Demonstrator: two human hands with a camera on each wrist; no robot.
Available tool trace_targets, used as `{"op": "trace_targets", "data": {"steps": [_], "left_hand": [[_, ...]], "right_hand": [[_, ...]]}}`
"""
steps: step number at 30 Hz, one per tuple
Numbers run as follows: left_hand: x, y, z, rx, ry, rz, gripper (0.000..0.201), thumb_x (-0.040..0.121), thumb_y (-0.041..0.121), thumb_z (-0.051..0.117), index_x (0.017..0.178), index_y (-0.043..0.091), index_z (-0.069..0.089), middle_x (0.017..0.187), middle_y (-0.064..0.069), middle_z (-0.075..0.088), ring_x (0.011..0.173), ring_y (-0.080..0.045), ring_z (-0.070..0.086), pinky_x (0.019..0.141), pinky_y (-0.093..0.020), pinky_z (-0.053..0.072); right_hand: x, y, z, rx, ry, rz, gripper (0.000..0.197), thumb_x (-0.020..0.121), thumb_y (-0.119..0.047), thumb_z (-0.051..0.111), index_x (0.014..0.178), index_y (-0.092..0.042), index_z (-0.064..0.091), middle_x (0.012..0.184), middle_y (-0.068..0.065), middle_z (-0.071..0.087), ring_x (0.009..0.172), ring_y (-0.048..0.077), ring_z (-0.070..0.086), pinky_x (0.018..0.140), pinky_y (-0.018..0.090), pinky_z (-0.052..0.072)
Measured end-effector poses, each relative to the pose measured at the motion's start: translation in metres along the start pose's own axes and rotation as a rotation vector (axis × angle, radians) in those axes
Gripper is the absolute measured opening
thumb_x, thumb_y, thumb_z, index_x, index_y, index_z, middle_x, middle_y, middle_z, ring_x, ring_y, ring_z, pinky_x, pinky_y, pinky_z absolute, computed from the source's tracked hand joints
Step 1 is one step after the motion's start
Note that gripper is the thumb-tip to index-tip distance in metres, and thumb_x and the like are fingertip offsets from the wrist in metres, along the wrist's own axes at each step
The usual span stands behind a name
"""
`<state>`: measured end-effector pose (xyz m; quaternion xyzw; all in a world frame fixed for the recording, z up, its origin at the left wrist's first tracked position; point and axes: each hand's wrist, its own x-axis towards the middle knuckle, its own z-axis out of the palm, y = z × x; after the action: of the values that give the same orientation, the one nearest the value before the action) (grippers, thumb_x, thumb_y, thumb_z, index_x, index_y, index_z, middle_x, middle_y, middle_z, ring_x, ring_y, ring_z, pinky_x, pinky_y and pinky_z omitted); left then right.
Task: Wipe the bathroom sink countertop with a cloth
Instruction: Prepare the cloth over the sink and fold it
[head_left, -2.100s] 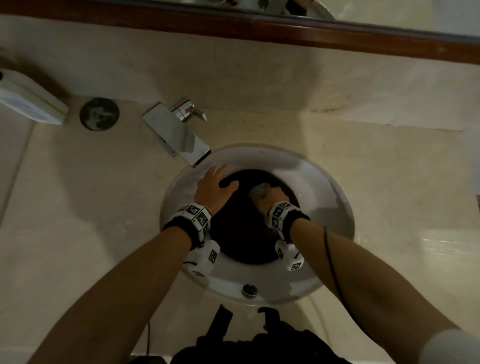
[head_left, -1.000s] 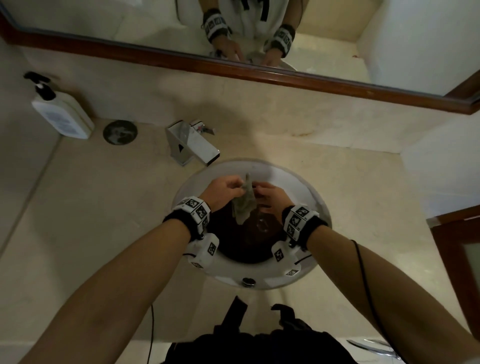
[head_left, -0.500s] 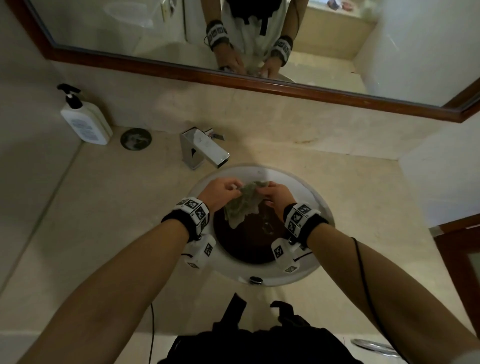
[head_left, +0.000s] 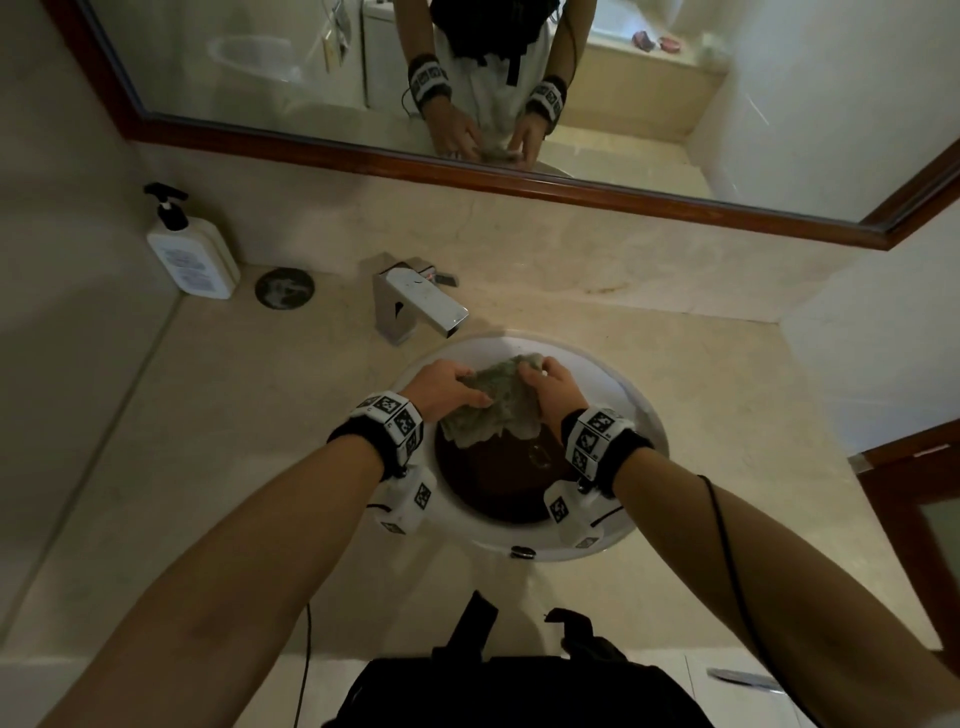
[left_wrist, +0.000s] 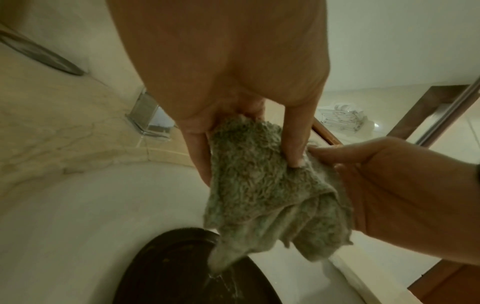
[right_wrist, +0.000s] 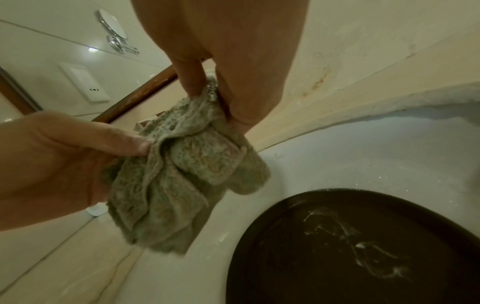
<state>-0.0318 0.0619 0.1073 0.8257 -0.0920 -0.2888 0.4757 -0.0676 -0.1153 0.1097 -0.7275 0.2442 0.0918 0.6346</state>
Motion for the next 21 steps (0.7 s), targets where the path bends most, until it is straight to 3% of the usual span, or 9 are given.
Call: {"op": "trace_targets", "data": {"steps": [5,7,11,13,15,18,21], "left_hand": [[-0.005,0.001,-0.003,-0.039,0.046,-0.013,0.058,0.076,0.032,0.078,0.122,0.001,0.062,0.121,-0.014,0.065,0.109,-0.028,0.062,0.097,-0.042,0.050],[-0.007,0.001,-0.004,-0.041,0.071,-0.001,0.059,0.074,0.032,0.078,0.122,0.002,0.062,0.121,-0.013,0.065,0.108,-0.027,0.062,0.097,-0.041,0.050],[-0.013,0.007,-0.005,-0.097,0.068,0.029,0.032,0.076,0.017,0.078,0.102,0.003,0.068,0.097,-0.010,0.068,0.091,-0.024,0.064,0.079,-0.032,0.052],[-0.016,0.011,-0.007,-0.124,0.073,0.016,0.016,0.077,0.009,0.076,0.091,0.006,0.067,0.085,-0.009,0.066,0.081,-0.024,0.064,0.068,-0.030,0.053],[-0.021,0.015,-0.008,-0.156,0.086,-0.023,0.014,0.080,0.002,0.071,0.082,0.012,0.062,0.081,-0.007,0.064,0.074,-0.021,0.062,0.058,-0.028,0.053],[-0.031,0.018,-0.010,-0.156,0.126,-0.088,0.018,0.083,0.001,0.067,0.083,0.016,0.058,0.084,-0.006,0.061,0.070,-0.018,0.058,0.060,-0.029,0.052],[-0.044,0.017,-0.014,-0.145,0.201,-0.125,0.017,0.083,0.004,0.068,0.096,0.012,0.059,0.089,-0.008,0.061,0.073,-0.018,0.058,0.063,-0.030,0.049]], "right_hand": [[-0.012,-0.003,0.001,0.199,-0.083,0.094,0.042,0.085,-0.025,0.071,0.117,-0.002,0.056,0.111,0.020,0.067,0.101,0.036,0.067,0.089,0.054,0.053],[-0.017,-0.007,-0.001,0.185,-0.149,0.131,0.037,0.082,-0.017,0.073,0.112,-0.001,0.059,0.108,0.020,0.069,0.098,0.037,0.068,0.087,0.054,0.054],[-0.021,-0.008,-0.007,0.172,-0.239,0.196,0.021,0.082,-0.005,0.069,0.102,0.003,0.065,0.106,0.023,0.070,0.094,0.039,0.068,0.084,0.051,0.056],[-0.019,-0.007,-0.009,0.214,-0.228,0.201,0.024,0.083,-0.004,0.066,0.105,0.004,0.064,0.108,0.023,0.069,0.095,0.038,0.067,0.086,0.050,0.055],[-0.019,-0.007,-0.008,0.278,-0.222,0.212,0.030,0.083,-0.005,0.064,0.112,0.002,0.061,0.109,0.020,0.068,0.098,0.037,0.065,0.088,0.047,0.054],[-0.023,-0.007,-0.007,0.338,-0.293,0.235,0.034,0.082,-0.006,0.064,0.116,-0.001,0.059,0.111,0.019,0.067,0.103,0.038,0.064,0.087,0.047,0.054],[-0.031,-0.010,0.000,0.364,-0.403,0.247,0.042,0.080,-0.004,0.065,0.120,0.002,0.056,0.115,0.022,0.066,0.105,0.039,0.064,0.083,0.046,0.055]]}}
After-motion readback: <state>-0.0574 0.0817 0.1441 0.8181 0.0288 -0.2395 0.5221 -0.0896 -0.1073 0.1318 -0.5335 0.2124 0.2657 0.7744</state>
